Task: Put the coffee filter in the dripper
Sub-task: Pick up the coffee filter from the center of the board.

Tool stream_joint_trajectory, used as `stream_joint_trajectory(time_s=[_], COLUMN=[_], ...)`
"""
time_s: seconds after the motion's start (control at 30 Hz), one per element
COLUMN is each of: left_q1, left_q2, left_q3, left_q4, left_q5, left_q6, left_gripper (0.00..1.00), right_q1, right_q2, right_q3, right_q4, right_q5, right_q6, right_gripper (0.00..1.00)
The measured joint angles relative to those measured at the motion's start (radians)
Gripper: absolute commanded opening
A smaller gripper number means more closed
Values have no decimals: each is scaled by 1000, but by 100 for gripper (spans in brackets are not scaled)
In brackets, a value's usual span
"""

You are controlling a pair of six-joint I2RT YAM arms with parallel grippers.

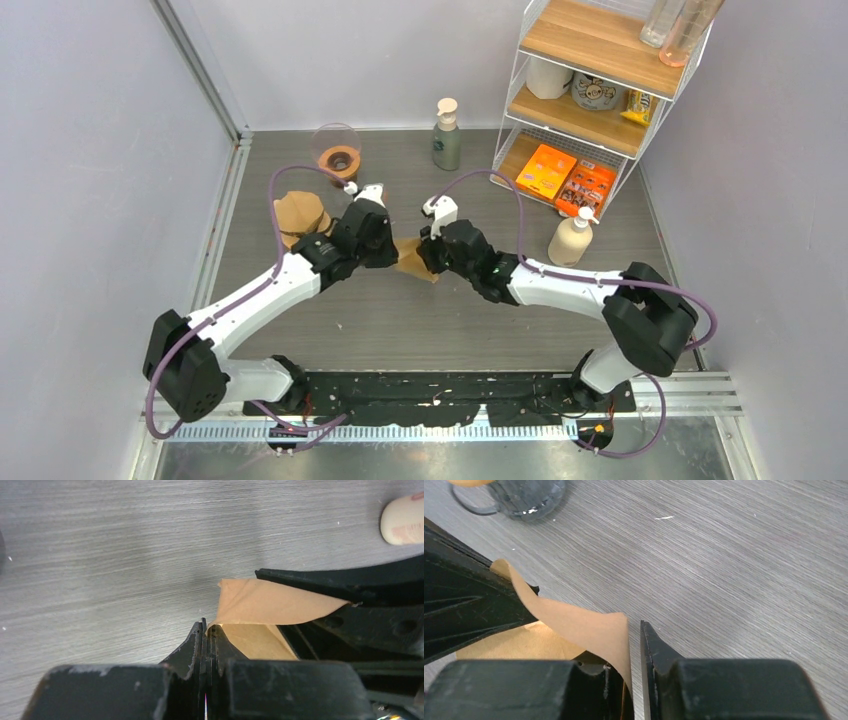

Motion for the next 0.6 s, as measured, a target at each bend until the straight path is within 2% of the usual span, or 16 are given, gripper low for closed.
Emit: stream_joint_trajectory(time_s=[0.2,0.33,0.4,0.43,0.5,0.6], left_q1=[-2,-2,-2,-2,-2,-2], left_q2=[-62,-82,-88,-90,-92,-92], left_q3=[-32,-46,-47,-47,-47,-46], left_q4=[23,26,26,26,26,25], left_q5=[41,51,51,51,50,39], left_q6=[118,158,167,168,166,159], left_gripper=[0,0,0,0,0,0], right_q1=[-39,-60,-62,-63,-64,-63], right_q2=[-48,-64,-71,-75,-84,-106], right_q3=[-16,-26,-28,-28,-28,-28], right_q4=[-4,-6,-9,-13,-14,-28], right_q5=[-139,-239,-271,-285,-307,-327], right_q6=[-31,-49,-56,-59,-63,-70], right_gripper=[22,31,39,50,64,74])
